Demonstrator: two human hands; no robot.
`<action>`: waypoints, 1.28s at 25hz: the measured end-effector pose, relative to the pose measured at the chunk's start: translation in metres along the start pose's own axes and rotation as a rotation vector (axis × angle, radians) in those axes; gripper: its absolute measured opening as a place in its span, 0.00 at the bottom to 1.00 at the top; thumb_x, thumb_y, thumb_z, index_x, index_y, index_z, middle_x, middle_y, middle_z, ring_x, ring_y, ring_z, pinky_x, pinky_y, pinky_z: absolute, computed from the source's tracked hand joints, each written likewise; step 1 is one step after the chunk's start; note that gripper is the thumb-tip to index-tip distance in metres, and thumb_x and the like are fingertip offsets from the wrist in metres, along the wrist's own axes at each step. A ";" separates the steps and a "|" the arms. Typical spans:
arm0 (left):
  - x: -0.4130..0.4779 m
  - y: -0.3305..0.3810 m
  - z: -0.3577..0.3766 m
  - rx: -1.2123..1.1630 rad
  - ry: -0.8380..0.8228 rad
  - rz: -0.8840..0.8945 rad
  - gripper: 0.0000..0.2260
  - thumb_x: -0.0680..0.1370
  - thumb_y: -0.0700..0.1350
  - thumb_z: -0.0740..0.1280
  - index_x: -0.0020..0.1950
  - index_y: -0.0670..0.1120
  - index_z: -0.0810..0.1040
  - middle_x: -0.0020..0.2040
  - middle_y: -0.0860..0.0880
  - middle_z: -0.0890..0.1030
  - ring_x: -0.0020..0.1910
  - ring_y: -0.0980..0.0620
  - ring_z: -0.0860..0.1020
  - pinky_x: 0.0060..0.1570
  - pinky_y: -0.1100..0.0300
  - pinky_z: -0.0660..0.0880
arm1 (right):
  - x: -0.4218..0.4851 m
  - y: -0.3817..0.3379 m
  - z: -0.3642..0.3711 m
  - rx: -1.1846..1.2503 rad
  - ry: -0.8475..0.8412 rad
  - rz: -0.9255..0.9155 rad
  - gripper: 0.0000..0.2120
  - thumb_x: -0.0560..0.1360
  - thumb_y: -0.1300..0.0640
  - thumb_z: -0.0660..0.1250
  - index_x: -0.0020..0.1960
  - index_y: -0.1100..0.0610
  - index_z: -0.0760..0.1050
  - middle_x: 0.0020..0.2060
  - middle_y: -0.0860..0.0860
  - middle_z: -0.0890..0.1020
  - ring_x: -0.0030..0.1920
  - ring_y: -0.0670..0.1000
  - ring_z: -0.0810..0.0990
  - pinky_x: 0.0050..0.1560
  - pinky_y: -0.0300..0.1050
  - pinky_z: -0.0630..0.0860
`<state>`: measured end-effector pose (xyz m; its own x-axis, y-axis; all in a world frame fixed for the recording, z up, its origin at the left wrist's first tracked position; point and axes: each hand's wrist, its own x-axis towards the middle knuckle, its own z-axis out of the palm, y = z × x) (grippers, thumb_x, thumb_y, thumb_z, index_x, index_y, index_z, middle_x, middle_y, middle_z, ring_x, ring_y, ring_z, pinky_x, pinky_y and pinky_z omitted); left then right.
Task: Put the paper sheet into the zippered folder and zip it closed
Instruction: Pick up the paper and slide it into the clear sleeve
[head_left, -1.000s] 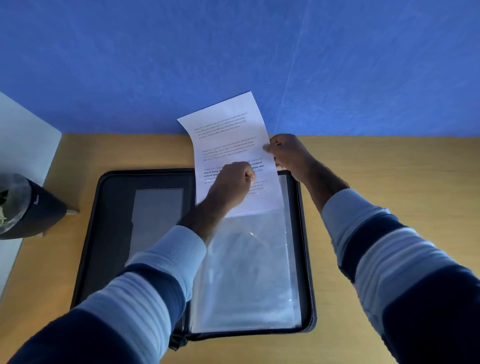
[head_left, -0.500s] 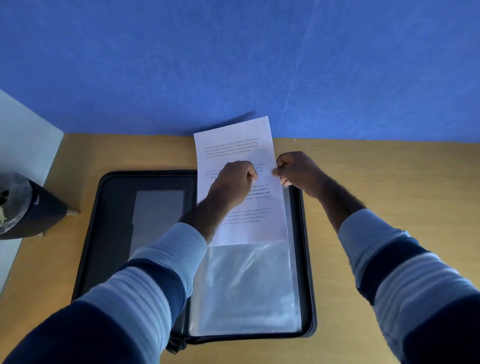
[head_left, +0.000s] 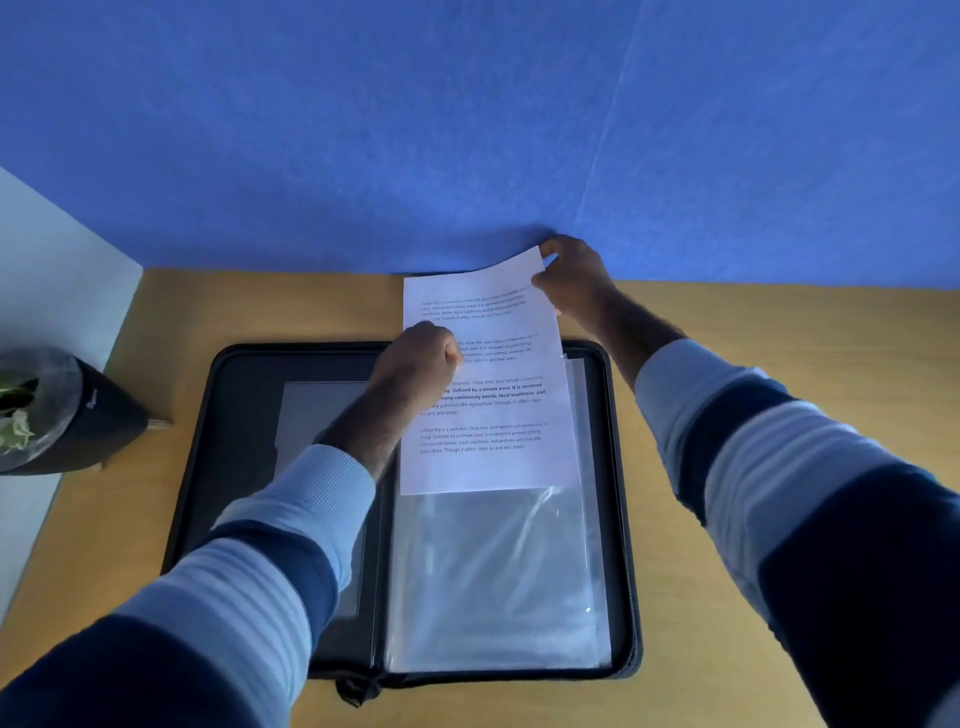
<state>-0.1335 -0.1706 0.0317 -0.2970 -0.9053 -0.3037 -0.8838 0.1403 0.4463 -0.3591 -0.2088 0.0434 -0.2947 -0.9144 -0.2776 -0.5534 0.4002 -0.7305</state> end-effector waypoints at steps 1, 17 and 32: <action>-0.001 -0.002 0.000 -0.014 0.017 0.010 0.09 0.80 0.39 0.64 0.48 0.46 0.85 0.53 0.48 0.81 0.51 0.48 0.81 0.54 0.50 0.79 | 0.003 -0.002 0.001 -0.057 -0.013 -0.014 0.13 0.72 0.66 0.61 0.51 0.56 0.80 0.46 0.52 0.81 0.45 0.55 0.80 0.43 0.49 0.81; 0.016 -0.013 -0.007 0.094 -0.097 0.297 0.04 0.77 0.41 0.70 0.45 0.49 0.82 0.75 0.50 0.74 0.77 0.48 0.68 0.75 0.55 0.61 | -0.049 0.043 -0.016 -0.083 -0.351 0.036 0.14 0.73 0.65 0.73 0.58 0.59 0.81 0.48 0.60 0.85 0.45 0.57 0.86 0.46 0.52 0.85; 0.010 -0.018 -0.009 -0.030 -0.092 0.255 0.05 0.76 0.43 0.68 0.42 0.52 0.80 0.64 0.54 0.82 0.63 0.50 0.78 0.65 0.52 0.73 | -0.073 0.056 0.005 -0.433 -0.261 -0.111 0.06 0.77 0.57 0.65 0.52 0.50 0.79 0.65 0.52 0.76 0.65 0.57 0.75 0.66 0.54 0.75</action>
<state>-0.1172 -0.1861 0.0278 -0.5415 -0.8018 -0.2527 -0.7654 0.3459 0.5426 -0.3644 -0.1201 0.0192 -0.0419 -0.9155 -0.4001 -0.8585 0.2379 -0.4543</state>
